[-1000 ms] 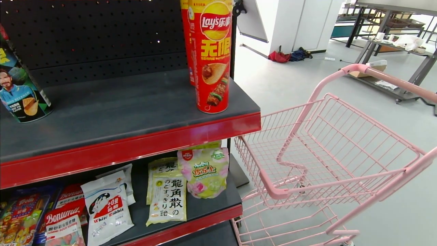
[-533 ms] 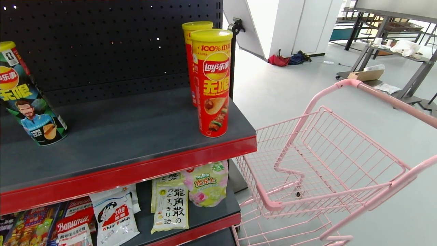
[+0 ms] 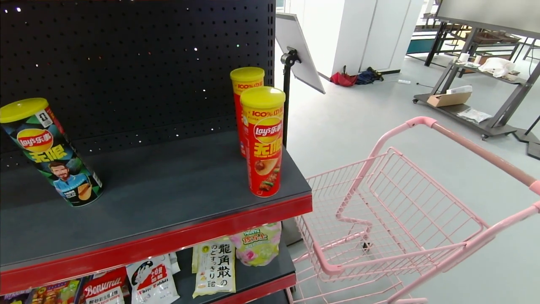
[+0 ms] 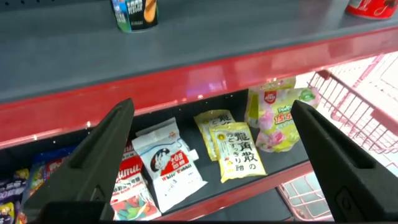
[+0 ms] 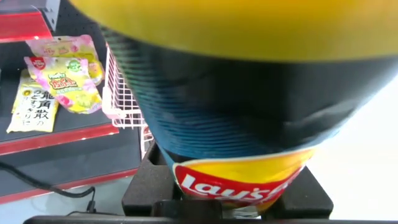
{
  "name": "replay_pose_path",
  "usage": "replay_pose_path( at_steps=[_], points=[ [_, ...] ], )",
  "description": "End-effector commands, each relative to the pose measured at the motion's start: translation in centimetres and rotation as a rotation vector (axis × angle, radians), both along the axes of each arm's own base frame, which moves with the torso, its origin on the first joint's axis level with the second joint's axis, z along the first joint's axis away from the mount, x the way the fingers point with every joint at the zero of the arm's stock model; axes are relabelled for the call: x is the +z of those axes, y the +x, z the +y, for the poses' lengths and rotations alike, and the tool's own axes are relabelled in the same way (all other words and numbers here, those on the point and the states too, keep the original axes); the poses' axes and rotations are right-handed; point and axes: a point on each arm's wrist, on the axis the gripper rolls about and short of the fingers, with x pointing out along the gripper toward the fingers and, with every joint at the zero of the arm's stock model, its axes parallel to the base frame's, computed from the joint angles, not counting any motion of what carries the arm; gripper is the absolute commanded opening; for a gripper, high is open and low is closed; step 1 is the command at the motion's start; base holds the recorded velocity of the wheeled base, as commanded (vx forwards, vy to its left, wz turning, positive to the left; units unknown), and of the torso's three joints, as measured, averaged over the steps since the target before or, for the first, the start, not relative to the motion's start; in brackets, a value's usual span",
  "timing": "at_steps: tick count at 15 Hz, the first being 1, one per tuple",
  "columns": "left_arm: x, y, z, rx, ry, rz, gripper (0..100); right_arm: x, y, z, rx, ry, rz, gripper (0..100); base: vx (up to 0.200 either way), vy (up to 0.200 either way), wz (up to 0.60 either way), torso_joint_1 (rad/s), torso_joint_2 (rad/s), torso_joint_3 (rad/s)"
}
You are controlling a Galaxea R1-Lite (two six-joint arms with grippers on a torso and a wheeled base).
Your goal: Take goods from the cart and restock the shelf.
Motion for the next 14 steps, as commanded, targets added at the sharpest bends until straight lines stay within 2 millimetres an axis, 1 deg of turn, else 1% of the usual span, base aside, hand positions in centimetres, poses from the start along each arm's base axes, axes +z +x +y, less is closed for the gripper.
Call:
replay_pose_path(
  at_steps=[1, 5, 7, 11, 14],
  points=[
    [0.00, 0.00, 0.00, 0.000, 0.000, 0.000, 100, 0.05, 0.36, 0.05, 0.001, -0.004, 0.018, 0, 0.000, 0.000, 0.00, 0.183, -0.44, -0.276],
    [0.00, 0.01, 0.00, 0.000, 0.000, 0.001, 100, 0.12, 0.93, 0.13, 0.001, -0.007, 0.040, 0, 0.000, 0.000, 0.00, 0.149, -0.37, -0.217],
    [0.00, 0.01, 0.00, 0.000, 0.000, 0.001, 100, 0.23, 1.18, 0.15, -0.004, -0.009, 0.045, 0, 0.000, 0.000, 0.00, 0.016, -0.03, -0.023],
    [0.00, 0.01, 0.00, 0.000, 0.000, 0.001, 100, 0.14, 1.14, 0.15, -0.004, -0.008, 0.045, 0, 0.000, 0.000, 0.60, 0.006, -0.01, -0.004],
    [0.00, 0.01, 0.00, 0.000, 0.000, 0.001, 100, 0.13, 0.98, 0.13, -0.009, -0.006, 0.039, 0, 0.000, 0.000, 0.00, 0.000, 0.00, 0.000]
  ],
)
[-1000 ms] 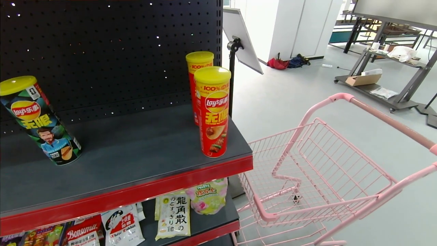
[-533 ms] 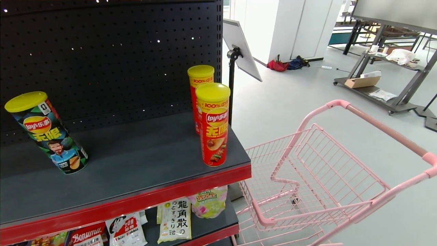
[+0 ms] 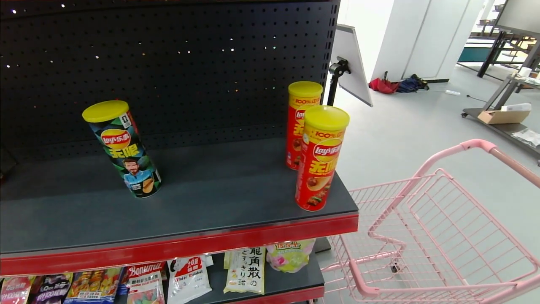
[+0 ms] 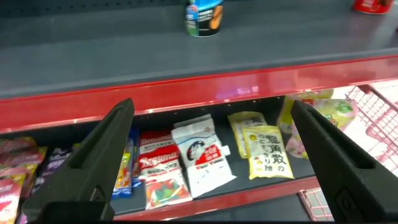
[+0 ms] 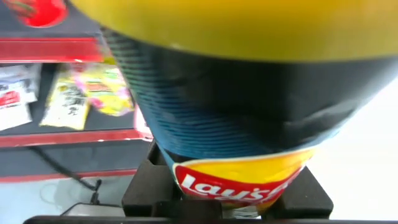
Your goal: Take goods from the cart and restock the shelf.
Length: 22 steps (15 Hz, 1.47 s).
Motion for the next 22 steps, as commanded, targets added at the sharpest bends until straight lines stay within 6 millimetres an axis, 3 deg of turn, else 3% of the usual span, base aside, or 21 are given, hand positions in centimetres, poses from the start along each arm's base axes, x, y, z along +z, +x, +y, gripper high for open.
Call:
replay_pose_path(
  at_steps=[1, 8, 12, 17, 22],
  points=[
    [0.0, 0.0, 0.0, 0.000, 0.000, 0.002, 100, 0.0, -0.2, 0.0, -0.004, 0.005, -0.009, 0, 0.000, 0.000, 0.00, 0.000, 0.00, 0.000],
    [0.0, 0.0, 0.0, 0.000, 0.001, 0.002, 100, -3.3, -3.0, -0.5, 0.060, 0.027, -0.148, 0, 0.000, 0.000, 0.00, 0.000, 0.00, 0.000],
    [0.0, 0.0, 0.0, 0.000, 0.000, 0.000, 100, -3.9, -2.7, -0.5, 0.017, -0.073, -0.123, 0, 0.000, 0.000, 0.00, 0.000, 0.00, 0.000],
    [0.0, 0.0, 0.0, 0.000, 0.000, 0.002, 100, -3.9, -2.5, -0.5, 0.012, -0.076, -0.108, 0, 0.000, 0.000, 0.36, 0.000, 0.00, 0.003],
    [0.0, 0.0, 0.0, 0.000, 0.000, 0.000, 100, -4.0, -2.9, -0.5, 0.026, -0.062, -0.134, 0, 0.000, 0.000, 0.00, 0.000, 0.00, 0.000]
  ],
)
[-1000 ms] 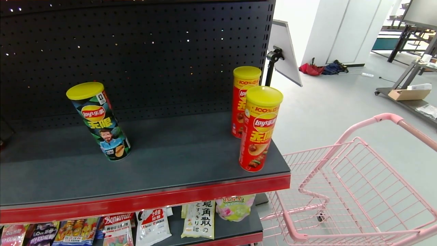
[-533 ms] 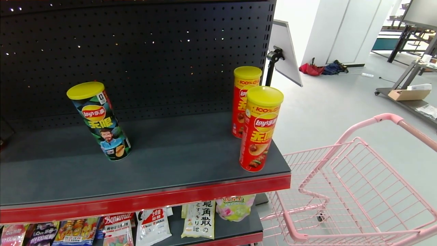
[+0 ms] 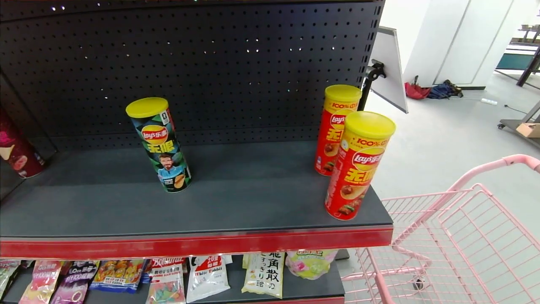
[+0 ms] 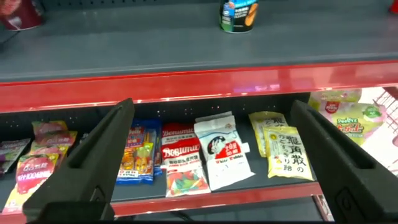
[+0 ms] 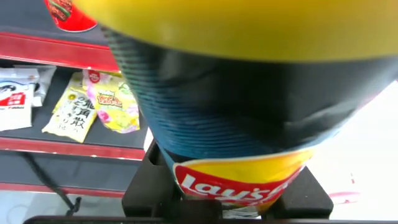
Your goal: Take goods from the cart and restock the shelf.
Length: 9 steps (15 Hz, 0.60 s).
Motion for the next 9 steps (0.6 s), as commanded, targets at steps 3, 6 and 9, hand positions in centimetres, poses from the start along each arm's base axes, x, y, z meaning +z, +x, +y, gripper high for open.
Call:
replay_pose_path(
  at_steps=[3, 6, 9],
  points=[
    [-0.01, 0.00, 0.00, 0.000, 0.000, 0.000, 100, -0.82, -0.59, -0.11, 0.003, 0.026, -0.026, 0, 0.000, 0.133, 0.00, 0.003, 0.00, 0.002],
    [-0.01, 0.00, 0.00, 0.000, 0.000, 0.000, 100, -0.94, -0.58, -0.12, 0.005, 0.026, -0.026, 0, 0.000, 0.200, 0.00, 0.004, 0.01, -0.002],
    [-0.01, 0.01, 0.00, 0.000, 0.000, 0.002, 100, -0.98, -0.55, -0.11, 0.003, 0.025, -0.021, 0, 0.000, 0.200, 0.00, -0.004, 0.00, 0.007]
  ],
)
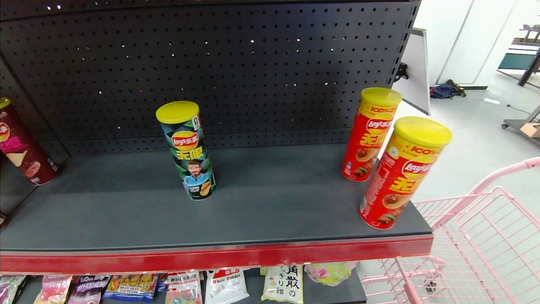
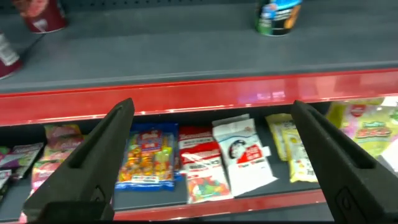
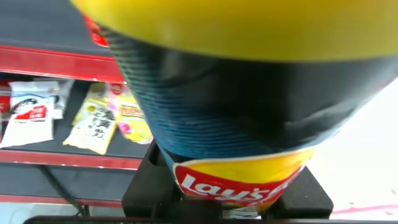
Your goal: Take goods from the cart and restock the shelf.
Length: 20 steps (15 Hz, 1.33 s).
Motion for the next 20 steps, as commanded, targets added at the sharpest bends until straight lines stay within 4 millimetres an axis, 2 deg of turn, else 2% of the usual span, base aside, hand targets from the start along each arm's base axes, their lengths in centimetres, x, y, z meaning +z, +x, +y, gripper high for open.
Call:
replay_pose_path(
  at_steps=[1, 10, 14, 20],
  points=[
    [0.0, 0.0, 0.0, 0.000, 0.001, 0.001, 100, 0.0, 0.0, 0.0, -0.002, 0.000, -0.002, 0, 0.000, 0.200, 0.00, 0.007, 0.00, 0.002],
    [0.0, 0.0, 0.0, 0.000, 0.001, 0.001, 100, 0.0, 0.0, 0.0, -0.002, 0.002, -0.004, 0, 0.000, 0.200, 0.00, 0.003, 0.00, 0.002],
    [0.0, 0.0, 0.0, 0.000, -0.001, -0.001, 100, -0.2, -0.2, 0.0, -0.002, 0.002, -0.011, 0, 0.000, 0.000, 0.00, 0.000, 0.00, 0.000],
    [0.0, 0.0, 0.0, 0.005, -0.010, 0.003, 100, -1.8, -0.6, -0.2, 0.029, 0.005, -0.029, 0, 0.000, 0.000, 0.00, 0.000, 0.00, 0.000]
  ],
)
